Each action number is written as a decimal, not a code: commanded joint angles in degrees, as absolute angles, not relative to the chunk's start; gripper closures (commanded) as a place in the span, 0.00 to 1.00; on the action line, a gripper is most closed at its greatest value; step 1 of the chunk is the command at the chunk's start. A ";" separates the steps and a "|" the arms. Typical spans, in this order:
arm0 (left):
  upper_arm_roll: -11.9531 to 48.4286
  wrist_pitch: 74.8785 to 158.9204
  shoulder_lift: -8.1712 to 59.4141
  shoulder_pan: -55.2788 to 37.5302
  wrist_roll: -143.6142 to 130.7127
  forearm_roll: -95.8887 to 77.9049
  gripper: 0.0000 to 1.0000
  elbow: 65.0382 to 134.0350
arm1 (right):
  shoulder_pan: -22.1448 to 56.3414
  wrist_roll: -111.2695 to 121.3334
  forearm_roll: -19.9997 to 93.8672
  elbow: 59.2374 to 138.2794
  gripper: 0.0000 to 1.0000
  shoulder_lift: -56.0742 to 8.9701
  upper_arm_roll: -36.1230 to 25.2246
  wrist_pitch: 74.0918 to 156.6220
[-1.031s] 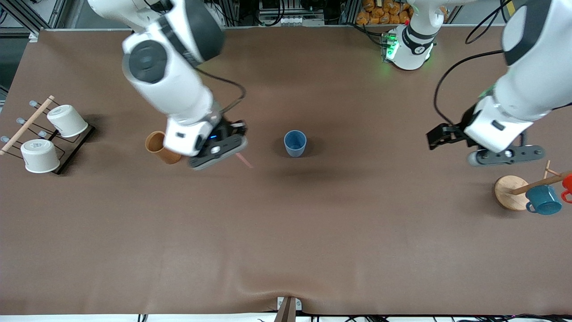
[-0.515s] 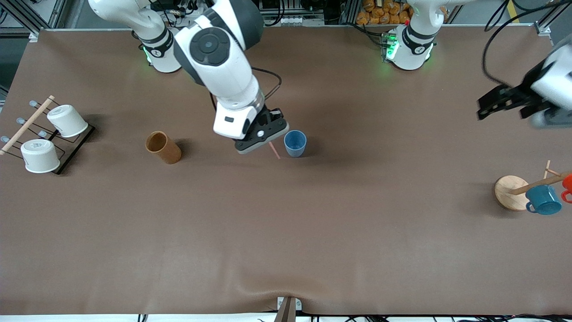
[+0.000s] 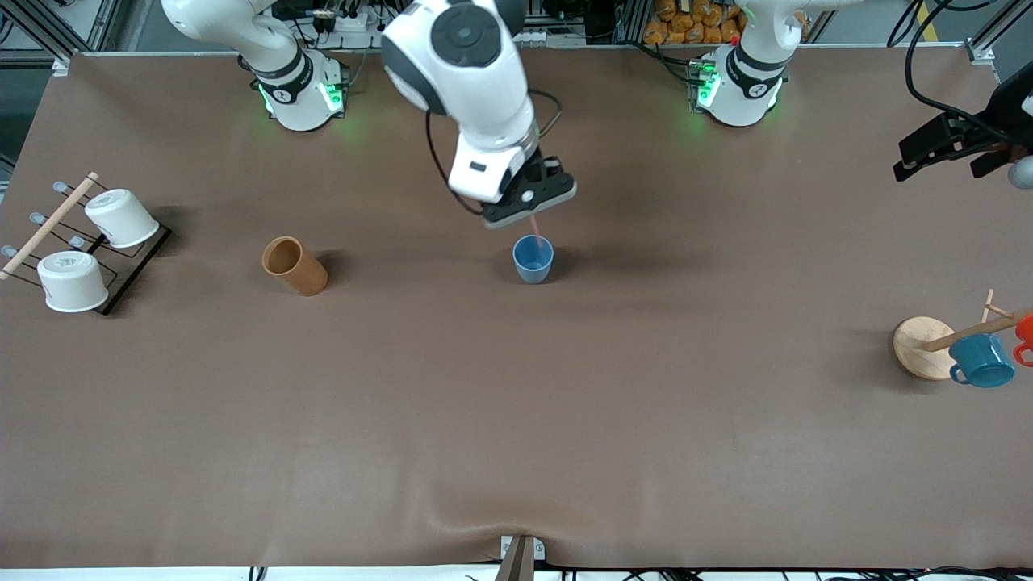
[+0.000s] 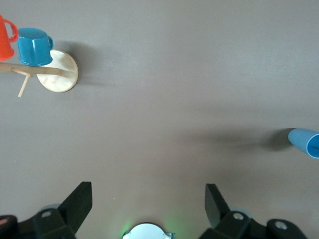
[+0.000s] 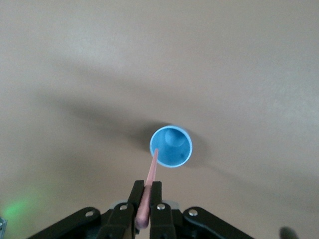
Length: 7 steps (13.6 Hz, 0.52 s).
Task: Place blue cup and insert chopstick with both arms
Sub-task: 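Align the pink chopstick over the blue cup's opening with the right gripper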
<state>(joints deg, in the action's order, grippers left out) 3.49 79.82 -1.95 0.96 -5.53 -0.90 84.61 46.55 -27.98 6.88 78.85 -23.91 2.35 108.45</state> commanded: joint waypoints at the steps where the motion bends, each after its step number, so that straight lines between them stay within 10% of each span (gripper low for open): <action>1: 2.55 79.98 -6.75 0.53 -5.01 -1.76 0.00 89.81 | 47.55 -30.32 6.24 79.28 1.00 -24.43 1.76 108.02; 7: 3.51 80.51 -7.03 0.79 -6.15 -0.97 0.00 90.53 | 47.64 -30.32 4.92 79.28 1.00 -25.57 1.76 107.75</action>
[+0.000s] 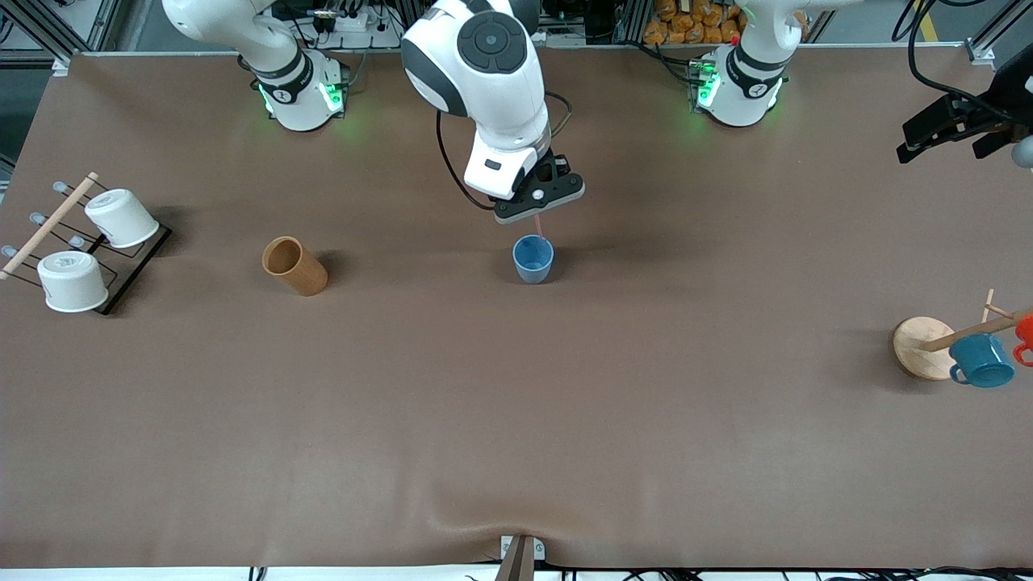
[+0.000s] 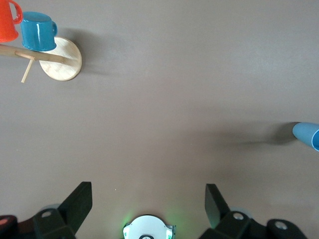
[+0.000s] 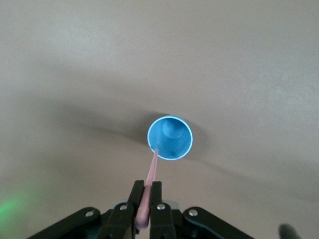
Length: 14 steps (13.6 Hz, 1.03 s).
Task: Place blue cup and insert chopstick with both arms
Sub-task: 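Align the pink chopstick over the blue cup's opening with the right gripper, then lower the chopstick into the blue cup and open the right gripper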
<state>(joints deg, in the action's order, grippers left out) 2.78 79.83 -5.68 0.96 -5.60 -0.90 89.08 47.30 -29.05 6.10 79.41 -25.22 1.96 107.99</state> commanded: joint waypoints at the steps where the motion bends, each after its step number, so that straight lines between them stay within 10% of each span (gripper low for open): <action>1: 3.52 80.59 -6.94 0.88 -6.24 -0.97 0.00 90.53 | 47.64 -30.32 4.92 79.28 1.00 -25.58 1.76 107.75; 14: 4.66 83.15 -4.74 0.70 -6.06 -0.79 0.00 90.62 | 47.99 -30.50 1.85 79.01 1.00 -30.85 1.58 111.52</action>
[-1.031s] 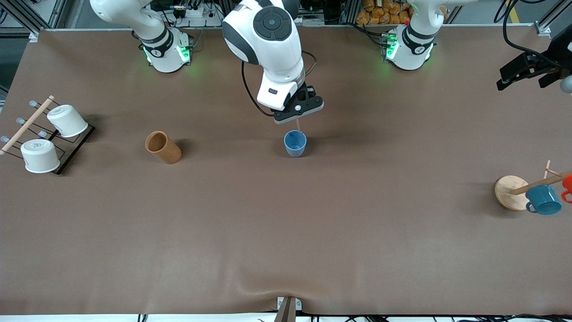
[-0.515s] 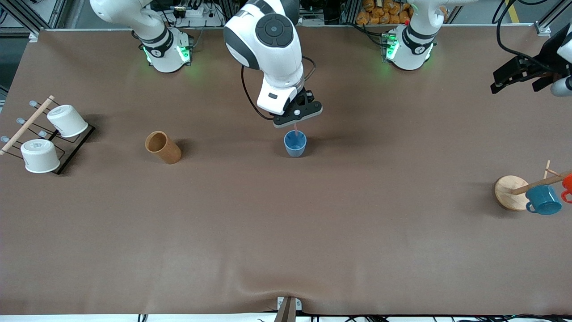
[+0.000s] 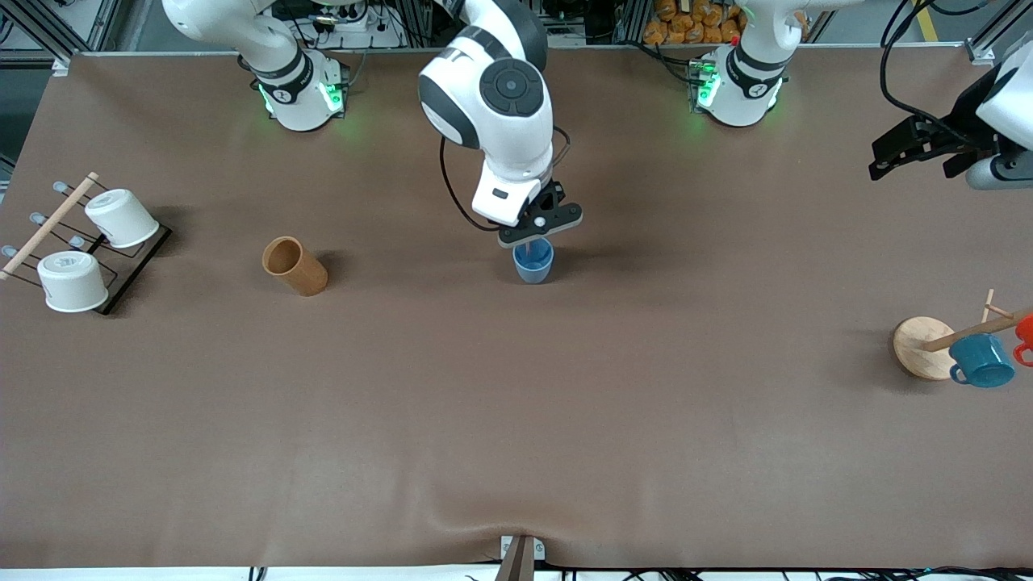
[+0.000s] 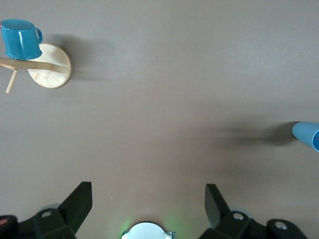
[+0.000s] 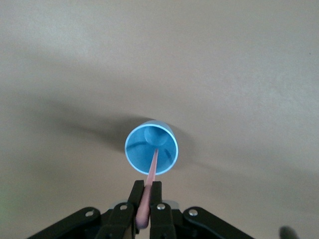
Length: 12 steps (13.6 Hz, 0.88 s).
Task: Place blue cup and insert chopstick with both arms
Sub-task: 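Lower the chopstick into the blue cup and open the right gripper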
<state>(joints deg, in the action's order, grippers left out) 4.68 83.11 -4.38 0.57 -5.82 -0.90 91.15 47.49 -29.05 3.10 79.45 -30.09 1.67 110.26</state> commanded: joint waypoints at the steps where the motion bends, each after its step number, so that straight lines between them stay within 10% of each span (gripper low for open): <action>1: 4.48 83.06 -4.92 0.70 -6.06 -0.79 0.00 90.53 | 47.99 -30.50 1.76 79.01 1.00 -31.37 1.58 112.58; 6: 4.75 83.14 -4.22 0.35 -6.94 1.40 0.00 89.38 | 47.90 -30.50 0.18 79.01 0.98 -32.78 1.58 114.08; 7: 4.75 83.14 -4.13 0.26 -7.81 1.49 0.00 89.38 | 47.90 -30.41 0.18 79.01 0.38 -32.70 1.58 113.91; 8: 4.75 83.14 -4.13 -0.35 -8.34 1.49 0.00 89.38 | 47.99 -30.41 0.18 79.01 0.00 -32.52 1.58 113.73; 12: 4.04 83.32 -3.25 -1.58 -8.26 1.58 0.00 89.21 | 47.90 -30.41 0.18 78.84 0.00 -30.24 1.67 111.63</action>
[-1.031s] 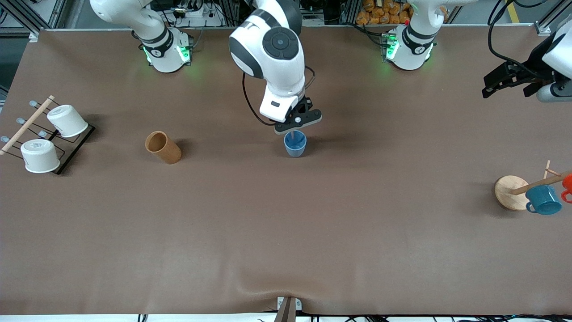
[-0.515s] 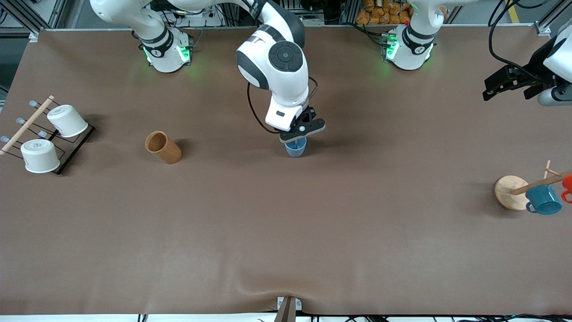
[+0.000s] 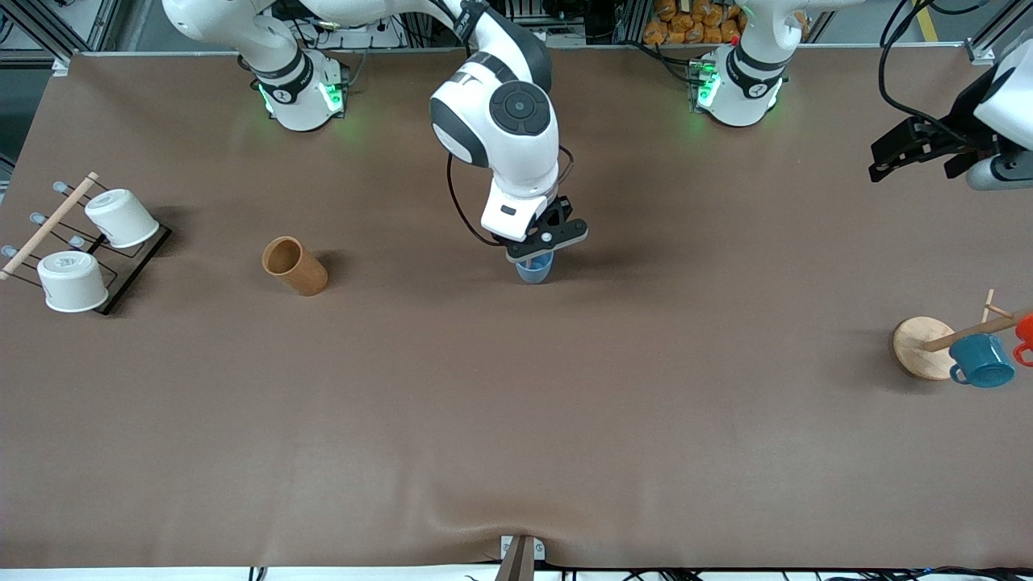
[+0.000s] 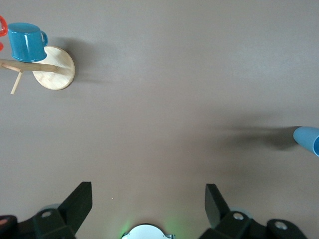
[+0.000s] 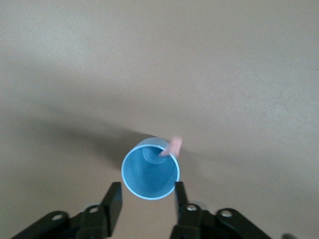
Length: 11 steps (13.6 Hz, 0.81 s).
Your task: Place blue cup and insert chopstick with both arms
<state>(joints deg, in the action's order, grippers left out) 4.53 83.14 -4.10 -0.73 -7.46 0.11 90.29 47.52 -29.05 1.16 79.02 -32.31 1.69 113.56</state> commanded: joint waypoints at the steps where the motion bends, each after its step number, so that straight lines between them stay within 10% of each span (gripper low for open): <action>1: 3.78 83.32 -3.34 -1.58 -8.26 1.67 0.00 89.21 | 47.81 -30.41 0.18 78.84 0.00 -28.93 1.76 110.58; 11: 3.69 83.50 -3.78 -1.58 -8.35 2.72 0.00 89.30 | 33.87 -29.01 0.09 82.42 0.00 -13.46 -0.70 94.66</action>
